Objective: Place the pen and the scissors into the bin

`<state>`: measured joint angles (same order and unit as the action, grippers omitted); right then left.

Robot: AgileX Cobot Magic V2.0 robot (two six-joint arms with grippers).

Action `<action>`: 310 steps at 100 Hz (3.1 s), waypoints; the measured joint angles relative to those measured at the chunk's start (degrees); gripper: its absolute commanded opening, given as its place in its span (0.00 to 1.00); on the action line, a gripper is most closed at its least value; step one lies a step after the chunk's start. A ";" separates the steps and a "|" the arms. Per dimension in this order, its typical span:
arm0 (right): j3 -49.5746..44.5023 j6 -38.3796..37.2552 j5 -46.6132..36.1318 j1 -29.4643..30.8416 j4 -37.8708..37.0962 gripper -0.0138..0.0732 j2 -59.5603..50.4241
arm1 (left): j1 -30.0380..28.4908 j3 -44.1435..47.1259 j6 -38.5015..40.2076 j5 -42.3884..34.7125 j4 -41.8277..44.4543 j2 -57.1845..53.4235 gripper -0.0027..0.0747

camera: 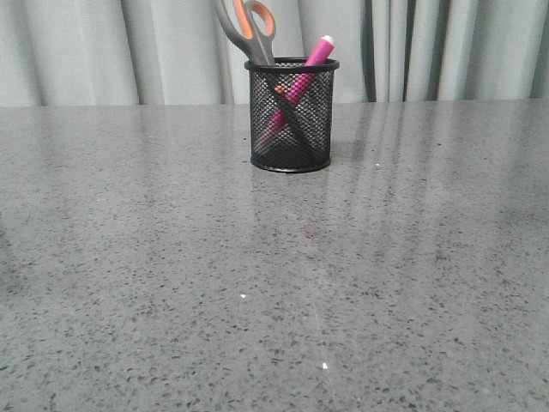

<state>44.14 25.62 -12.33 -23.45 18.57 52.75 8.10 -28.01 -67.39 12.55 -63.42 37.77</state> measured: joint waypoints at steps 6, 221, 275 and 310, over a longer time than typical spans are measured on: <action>-3.75 0.10 1.47 1.43 -0.10 0.08 -4.56 | 0.00 1.81 0.00 -2.15 -0.48 -2.52 0.01; -38.66 0.33 3.49 3.95 1.15 0.08 -47.24 | -3.21 28.09 59.76 -11.79 56.37 -36.49 0.01; -38.66 0.43 3.49 3.95 1.15 0.08 -47.29 | -6.61 28.09 62.46 -7.37 61.63 -37.99 0.01; -38.66 0.56 3.49 3.95 1.15 0.08 -47.29 | -6.39 28.09 62.46 -7.37 61.63 -37.99 0.01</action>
<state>5.48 26.18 -8.85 -19.50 19.72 5.46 1.71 0.07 -4.92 5.18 -1.78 -0.22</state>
